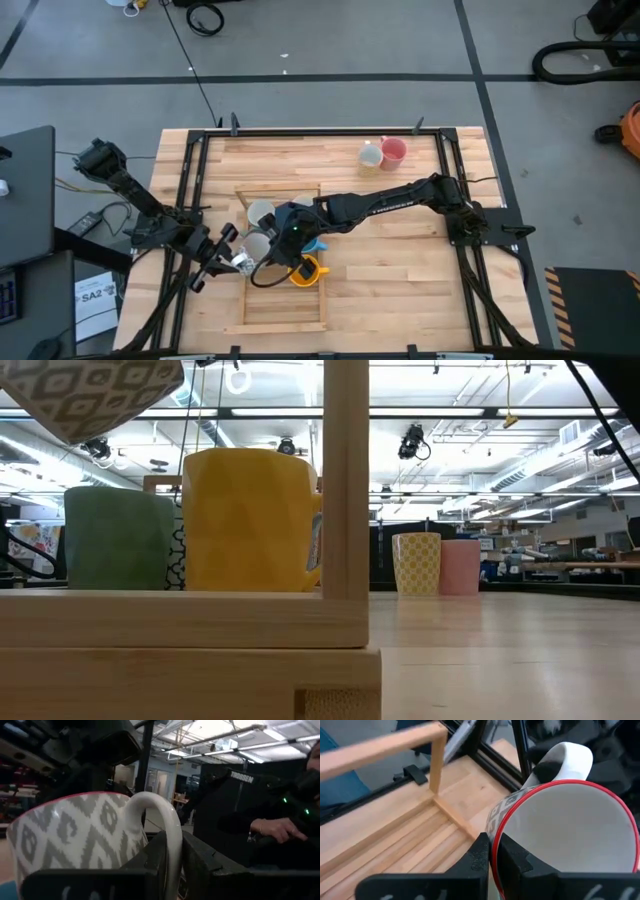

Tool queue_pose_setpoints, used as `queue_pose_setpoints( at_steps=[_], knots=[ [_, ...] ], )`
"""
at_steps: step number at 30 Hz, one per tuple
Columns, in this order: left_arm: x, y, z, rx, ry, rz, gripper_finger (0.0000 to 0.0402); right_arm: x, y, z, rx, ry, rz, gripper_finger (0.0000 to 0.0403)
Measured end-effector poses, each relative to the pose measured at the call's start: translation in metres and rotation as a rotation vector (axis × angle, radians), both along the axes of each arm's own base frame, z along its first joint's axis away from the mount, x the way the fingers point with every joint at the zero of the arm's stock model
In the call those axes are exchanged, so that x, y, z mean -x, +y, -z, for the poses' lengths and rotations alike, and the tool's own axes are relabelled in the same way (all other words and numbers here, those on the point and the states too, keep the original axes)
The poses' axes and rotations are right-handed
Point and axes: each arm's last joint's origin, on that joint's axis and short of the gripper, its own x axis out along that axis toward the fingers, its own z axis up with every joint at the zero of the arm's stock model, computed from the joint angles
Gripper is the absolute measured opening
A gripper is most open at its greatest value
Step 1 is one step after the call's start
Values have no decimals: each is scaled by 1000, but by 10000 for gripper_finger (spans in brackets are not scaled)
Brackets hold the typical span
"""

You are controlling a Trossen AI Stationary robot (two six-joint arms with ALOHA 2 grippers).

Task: Place coffee mugs
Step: Put the gray and white mug on the shelf aligned with the dark yellow mug

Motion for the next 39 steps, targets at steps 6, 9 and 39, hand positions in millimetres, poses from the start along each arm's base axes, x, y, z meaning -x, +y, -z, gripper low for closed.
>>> queue_pose_setpoints(
  at_steps=[6,9,39],
  knots=[
    [-1,1,-1,59,28,-46,115,3,-2,3,10,54,18,27],
    [-1,2,0,55,31,-52,142,6,-1,1,3,78,35,27],
    [4,27,-11,-54,99,-849,163,44,35,-25,49,200,169,26]
  ],
)
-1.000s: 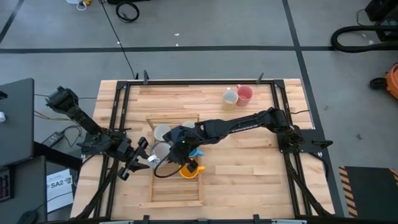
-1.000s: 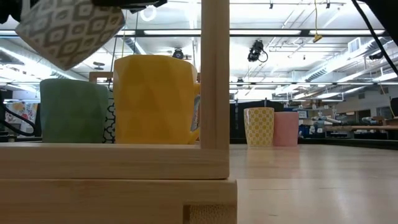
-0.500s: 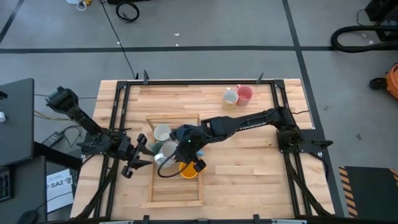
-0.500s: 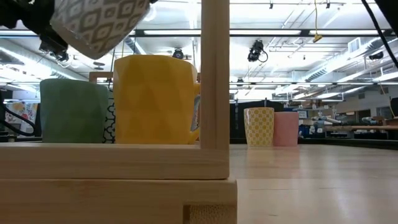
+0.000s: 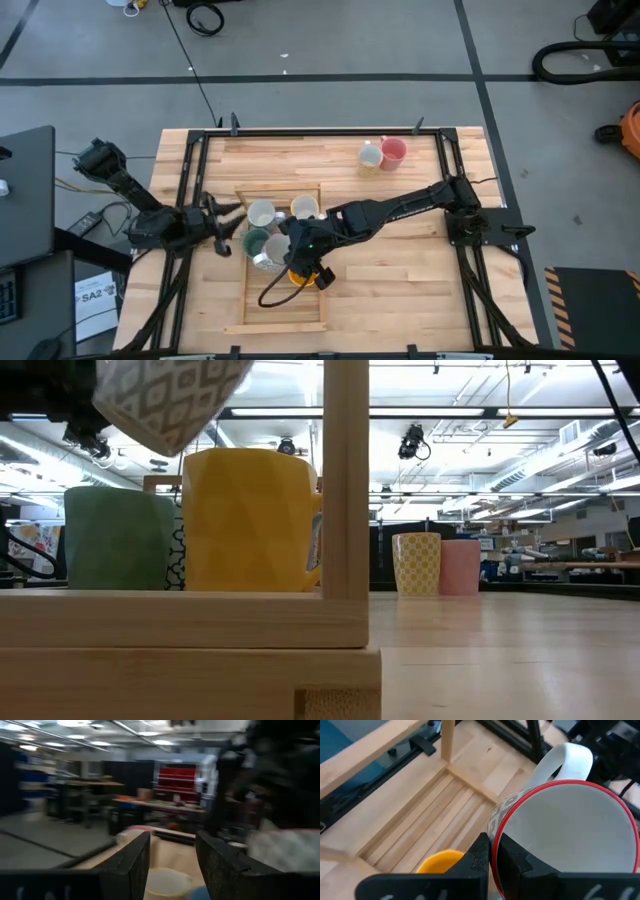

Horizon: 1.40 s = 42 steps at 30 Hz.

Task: Place coffee mugs
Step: Put the gray and white mug on the shelf aligned with the dark yellow mug

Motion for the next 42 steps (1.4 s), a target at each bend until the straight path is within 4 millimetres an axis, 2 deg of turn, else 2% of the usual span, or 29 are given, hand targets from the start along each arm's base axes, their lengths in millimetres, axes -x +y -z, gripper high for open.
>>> queue_pose_setpoints(
  at_steps=[5,18,21,29,42],
  knots=[
    [4,5,-7,-32,12,-79,163,-2,5,-4,-12,-53,-7,26],
    [4,5,-6,-41,34,-104,162,-7,10,-16,-73,-143,9,26],
    [4,6,-6,-34,41,-116,162,-11,11,-13,-95,-153,2,26],
    [5,8,-4,6,93,-199,162,-20,15,11,-116,-81,-13,26],
    [5,7,-3,0,109,-211,162,-35,19,53,-109,3,-13,30]
  ],
)
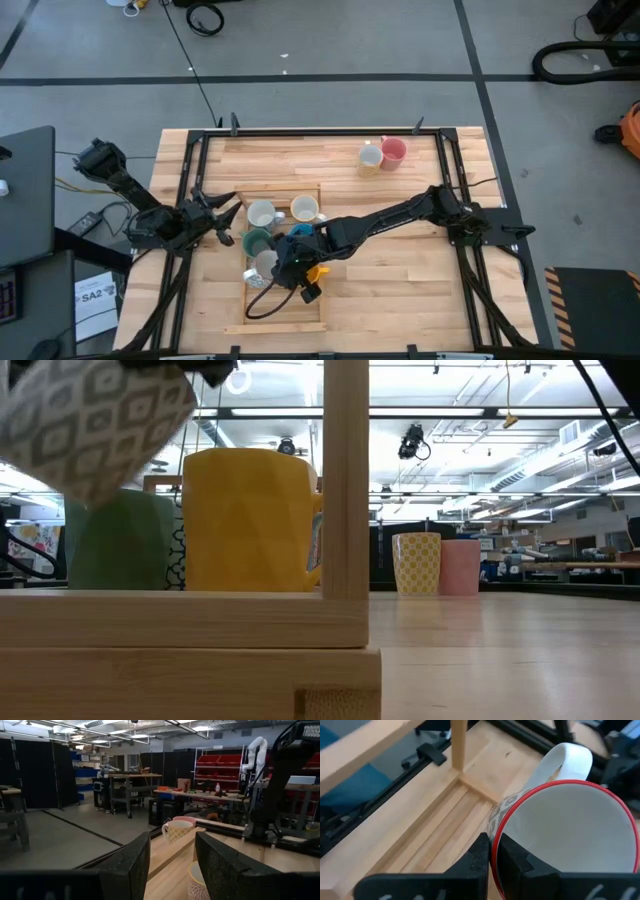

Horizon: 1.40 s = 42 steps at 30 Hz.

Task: Place coffee mugs
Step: Put the gray and white mug on the shelf aligned with the dark yellow mug

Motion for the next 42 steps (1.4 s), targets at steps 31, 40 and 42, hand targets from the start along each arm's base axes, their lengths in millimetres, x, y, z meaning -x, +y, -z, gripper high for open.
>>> queue_pose_setpoints(
  at_steps=[31,40,42],
  knots=[
    [-1,-1,1,-15,15,0,162,-13,-14,42,24,106,-13,30],
    [-1,-1,1,-15,15,0,162,-12,-14,43,27,121,-12,34],
    [-1,-1,1,-14,15,0,162,-12,-14,43,27,118,-12,39]
  ],
)
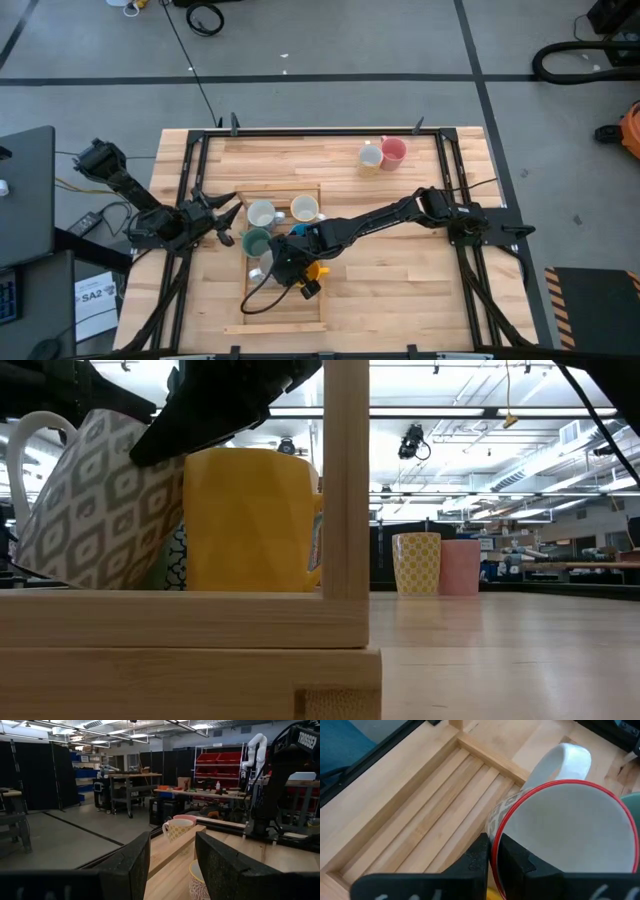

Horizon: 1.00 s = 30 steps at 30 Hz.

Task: Place coffee mugs
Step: Put the gray and white mug on the shelf aligned with the dark yellow mug

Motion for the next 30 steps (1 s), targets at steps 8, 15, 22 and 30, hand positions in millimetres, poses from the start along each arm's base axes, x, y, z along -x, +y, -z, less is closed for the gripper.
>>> queue_pose_setpoints(
  at_steps=[8,15,22,30],
  knots=[
    [0,0,0,0,0,0,162,0,0,0,0,0,0,52],
    [0,0,0,0,0,0,162,0,0,0,0,0,0,54],
    [0,0,0,0,0,0,162,0,0,0,8,-4,7,65],
    [0,0,0,0,0,1,162,0,-2,-2,18,-12,20,105]
  ],
)
